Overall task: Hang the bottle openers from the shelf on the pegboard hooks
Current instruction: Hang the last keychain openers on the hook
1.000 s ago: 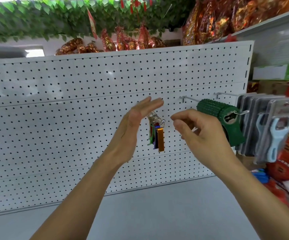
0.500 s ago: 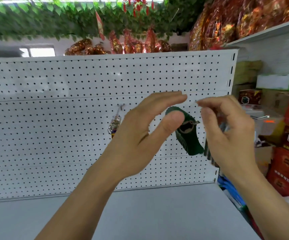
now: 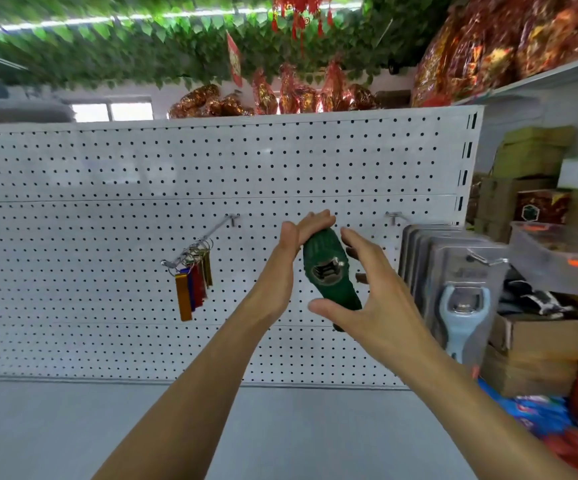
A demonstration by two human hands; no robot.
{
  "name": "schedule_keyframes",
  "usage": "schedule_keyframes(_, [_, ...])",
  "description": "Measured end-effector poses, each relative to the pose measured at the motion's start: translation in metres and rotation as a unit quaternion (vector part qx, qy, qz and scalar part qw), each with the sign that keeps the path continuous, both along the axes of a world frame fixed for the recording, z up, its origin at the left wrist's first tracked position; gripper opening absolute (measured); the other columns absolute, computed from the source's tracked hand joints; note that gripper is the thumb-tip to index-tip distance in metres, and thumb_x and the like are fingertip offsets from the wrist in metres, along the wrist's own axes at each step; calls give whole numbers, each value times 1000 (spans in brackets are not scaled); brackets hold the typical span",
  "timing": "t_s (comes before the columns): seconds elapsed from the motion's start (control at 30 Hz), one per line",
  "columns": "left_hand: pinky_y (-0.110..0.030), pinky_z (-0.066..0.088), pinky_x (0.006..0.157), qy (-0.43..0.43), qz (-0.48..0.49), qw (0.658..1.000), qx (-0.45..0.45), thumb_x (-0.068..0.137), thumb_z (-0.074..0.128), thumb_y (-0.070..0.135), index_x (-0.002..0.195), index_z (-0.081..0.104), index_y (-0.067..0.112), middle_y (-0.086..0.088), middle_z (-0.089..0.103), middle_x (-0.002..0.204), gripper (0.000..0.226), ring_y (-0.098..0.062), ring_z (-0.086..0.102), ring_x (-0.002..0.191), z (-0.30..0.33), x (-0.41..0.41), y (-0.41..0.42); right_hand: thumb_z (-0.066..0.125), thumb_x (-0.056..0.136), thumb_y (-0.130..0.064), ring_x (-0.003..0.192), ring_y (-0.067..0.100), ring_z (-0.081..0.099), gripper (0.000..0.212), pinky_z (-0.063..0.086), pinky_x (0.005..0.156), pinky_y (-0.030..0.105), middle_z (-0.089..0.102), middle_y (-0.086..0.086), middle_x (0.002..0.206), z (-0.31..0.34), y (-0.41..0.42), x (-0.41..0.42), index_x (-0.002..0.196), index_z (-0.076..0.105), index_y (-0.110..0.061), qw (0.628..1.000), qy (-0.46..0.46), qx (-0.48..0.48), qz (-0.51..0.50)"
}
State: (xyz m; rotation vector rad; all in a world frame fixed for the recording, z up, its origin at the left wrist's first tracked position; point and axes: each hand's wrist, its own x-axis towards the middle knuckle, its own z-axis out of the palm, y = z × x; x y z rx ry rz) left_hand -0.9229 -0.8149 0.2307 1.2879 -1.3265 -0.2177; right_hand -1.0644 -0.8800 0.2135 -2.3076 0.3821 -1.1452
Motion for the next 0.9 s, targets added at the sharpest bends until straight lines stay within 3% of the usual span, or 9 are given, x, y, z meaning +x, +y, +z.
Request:
schedule_keyframes(0.13, [-42,10,122,-11,-4,1000,-3,93,0,53,136,52,26,11,40,151,73,1,20,144,-3,9,-9,73,81,-37,118,-4,45,81,44,95,23,33,-38,124,-4,-1,10,146,25,-38,999,-16,-43,-19])
schedule_keyframes(0.33, [-40,14,121,-25,-7,1000,10,87,6,73,135,52,38,18,41,149,75,0,24,143,-2,19,-15,68,86,-32,122,0,46,74,45,94,23,36,-28,128,-6,-4,18,148,28,-30,997,-41,-51,-27])
schedule_keyframes(0.43, [-28,16,118,-23,-18,1000,5,90,5,63,139,49,32,19,40,149,72,7,25,141,3,17,-12,67,86,-34,116,-8,43,72,41,92,15,36,-32,126,-7,-6,21,147,28,-33,997,-44,-53,-24])
schedule_keyframes(0.5, [-15,19,113,-24,-44,999,-7,91,7,57,139,48,30,18,40,150,68,9,26,139,7,13,-9,68,85,-37,112,-18,40,71,36,88,2,35,-40,121,-7,-7,20,143,28,-43,998,-52,-44,-9])
schedule_keyframes(0.57, [-10,21,111,-39,-70,997,-16,90,12,59,138,49,29,16,41,150,68,7,25,140,10,9,-7,68,85,-38,114,-22,39,69,32,86,-4,36,-42,122,-8,-4,17,134,24,-57,997,-70,-20,19])
schedule_keyframes(0.63, [-18,19,115,-59,-85,995,-11,88,18,66,136,52,30,16,42,150,68,4,22,143,11,10,-9,61,91,-36,119,-13,43,60,33,89,-1,40,-35,129,-11,-2,14,136,25,-55,995,-91,-17,38])
schedule_keyframes(0.7, [-26,16,117,-76,-82,994,-1,88,24,73,133,55,31,16,43,148,68,3,21,143,10,12,-13,51,97,-31,123,-2,47,49,37,94,6,46,-23,134,-14,-2,14,142,33,-40,992,-111,-22,50])
schedule_keyframes(0.77, [-32,15,119,-68,-77,995,6,92,29,66,131,57,30,15,46,147,60,4,22,143,8,15,-16,44,101,-25,125,4,48,44,40,99,15,49,-14,135,-16,-4,15,145,38,-28,991,-116,-24,55])
schedule_keyframes(0.9, [-24,17,116,-57,-77,995,12,93,29,57,131,57,29,16,47,145,55,6,23,142,6,20,-20,40,102,-22,127,4,47,43,42,102,23,49,-10,137,-14,-8,18,145,38,-23,993,-109,-24,47])
